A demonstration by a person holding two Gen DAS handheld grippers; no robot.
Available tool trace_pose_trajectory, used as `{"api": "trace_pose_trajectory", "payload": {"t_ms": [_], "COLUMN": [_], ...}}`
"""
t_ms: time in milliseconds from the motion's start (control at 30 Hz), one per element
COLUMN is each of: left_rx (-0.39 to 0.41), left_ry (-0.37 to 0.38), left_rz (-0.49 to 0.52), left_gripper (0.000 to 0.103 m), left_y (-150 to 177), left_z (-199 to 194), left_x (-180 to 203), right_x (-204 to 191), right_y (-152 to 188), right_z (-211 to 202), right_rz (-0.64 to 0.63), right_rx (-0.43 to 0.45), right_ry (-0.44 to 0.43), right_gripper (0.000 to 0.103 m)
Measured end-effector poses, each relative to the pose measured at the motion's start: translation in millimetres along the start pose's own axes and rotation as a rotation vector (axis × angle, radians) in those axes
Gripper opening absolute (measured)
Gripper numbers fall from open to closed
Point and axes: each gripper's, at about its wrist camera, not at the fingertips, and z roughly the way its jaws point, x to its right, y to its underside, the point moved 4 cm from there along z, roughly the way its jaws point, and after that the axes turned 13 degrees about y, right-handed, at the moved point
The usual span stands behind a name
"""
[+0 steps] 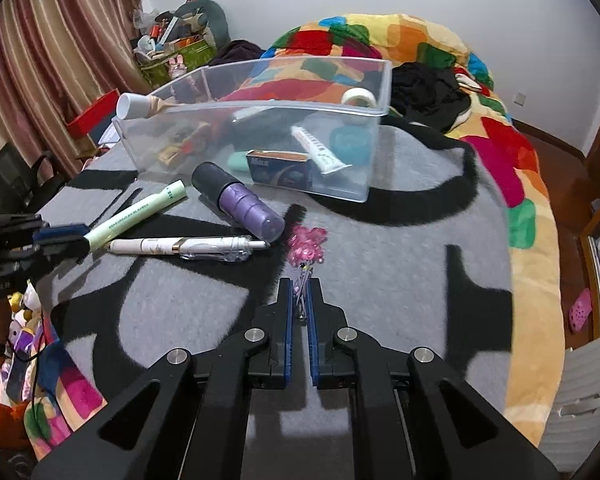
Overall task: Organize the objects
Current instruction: 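Grasp the white tube with the left tool while the right grasps the pink hair clip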
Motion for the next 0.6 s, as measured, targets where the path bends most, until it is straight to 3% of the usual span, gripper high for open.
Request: {"api": "trace_pose_trajectory", "payload": {"t_ms": [100, 233, 400, 500, 600], "left_rx": [0.007, -0.012, -0.067, -0.050, -0.035], "left_ry": [-0.007, -0.028, -0.011, -0.019, -0.040], "left_rz": [0.001, 0.006, -0.025, -0.012, 0.010], "left_gripper": [0.016, 0.030, 0.030, 0.030, 0.015], "left_y": [-6, -14, -21, -24, -23], "left_z": [1, 14, 39, 44, 45], "left_x": [-2, -7, -21, -19, -16], "right_x": [5, 6, 6, 10, 13], "right_y": [0, -1, -3, -6, -10], "right_z": [-4, -6, -11, -17, -19], "right_rz": [0.020, 0.030, 0.041, 0.058, 0.071], "right_rx": [0.007, 0.014, 0.029, 0.049, 0.060], "right_ry": [0.000, 0.001, -0.004, 0.001, 0.009], "right_gripper": [0.005, 0.006, 0.006, 0.005, 0.006]}}
